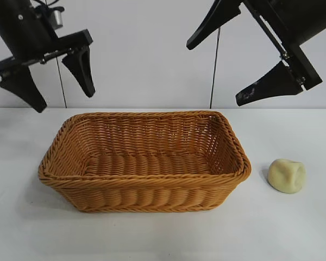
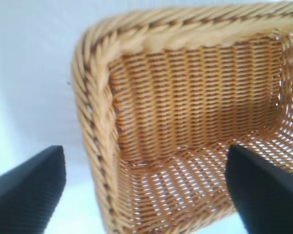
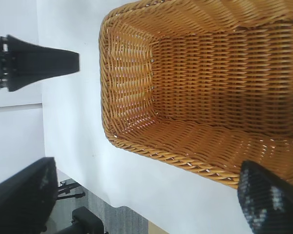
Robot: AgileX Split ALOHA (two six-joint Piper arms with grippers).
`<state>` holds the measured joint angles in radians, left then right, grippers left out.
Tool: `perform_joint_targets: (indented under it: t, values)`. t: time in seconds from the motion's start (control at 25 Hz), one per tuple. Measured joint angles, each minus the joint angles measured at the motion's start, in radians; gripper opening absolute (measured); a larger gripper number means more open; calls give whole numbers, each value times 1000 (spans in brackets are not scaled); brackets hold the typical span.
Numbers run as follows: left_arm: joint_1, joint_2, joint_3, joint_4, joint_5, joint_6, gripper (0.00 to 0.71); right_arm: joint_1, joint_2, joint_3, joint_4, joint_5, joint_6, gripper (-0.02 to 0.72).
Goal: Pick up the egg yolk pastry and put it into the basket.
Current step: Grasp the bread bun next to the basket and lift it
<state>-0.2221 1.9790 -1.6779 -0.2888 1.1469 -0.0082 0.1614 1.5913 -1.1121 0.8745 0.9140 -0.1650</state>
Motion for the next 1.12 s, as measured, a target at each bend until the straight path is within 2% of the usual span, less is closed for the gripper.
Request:
perform_joint_targets:
  t: [0.24, 0.36, 0.64, 0.92, 1.12]
  values:
    - [3, -6, -68, 269, 58, -51, 654, 0, 0, 0, 0, 0, 0, 694]
    - [37, -6, -70, 323, 59, -58, 654, 0, 0, 0, 0, 0, 0, 694]
    - [174, -5, -70, 344, 59, -61, 654, 0, 0, 0, 0, -1, 0, 694]
    - [182, -19, -70, 232, 61, -38, 654, 0, 0, 0, 0, -1, 0, 694]
    - [182, -130, 4, 223, 58, -19, 654, 0, 0, 0, 0, -1, 0, 694]
